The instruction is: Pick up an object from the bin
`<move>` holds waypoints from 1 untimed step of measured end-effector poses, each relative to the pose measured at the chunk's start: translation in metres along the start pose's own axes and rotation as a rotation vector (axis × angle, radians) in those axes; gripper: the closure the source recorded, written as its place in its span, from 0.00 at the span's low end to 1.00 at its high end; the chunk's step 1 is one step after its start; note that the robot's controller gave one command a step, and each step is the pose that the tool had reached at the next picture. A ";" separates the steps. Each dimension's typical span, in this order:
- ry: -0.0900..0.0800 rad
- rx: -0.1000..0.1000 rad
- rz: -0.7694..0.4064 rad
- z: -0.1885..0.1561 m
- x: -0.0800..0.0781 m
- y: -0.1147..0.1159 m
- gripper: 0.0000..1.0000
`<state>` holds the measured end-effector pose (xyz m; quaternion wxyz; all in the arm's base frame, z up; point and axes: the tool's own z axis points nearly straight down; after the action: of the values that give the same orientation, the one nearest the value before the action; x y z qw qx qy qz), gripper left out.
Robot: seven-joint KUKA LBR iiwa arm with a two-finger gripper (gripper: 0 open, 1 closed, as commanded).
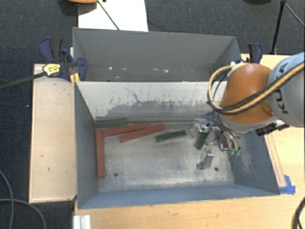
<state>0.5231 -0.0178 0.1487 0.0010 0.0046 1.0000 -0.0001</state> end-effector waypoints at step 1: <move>0.000 0.000 0.000 0.000 0.000 0.000 0.00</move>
Offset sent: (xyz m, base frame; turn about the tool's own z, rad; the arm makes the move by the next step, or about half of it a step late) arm 0.0591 0.0590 0.0015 0.4203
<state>0.5231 -0.0178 0.1487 0.0010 0.0045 1.0000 -0.0001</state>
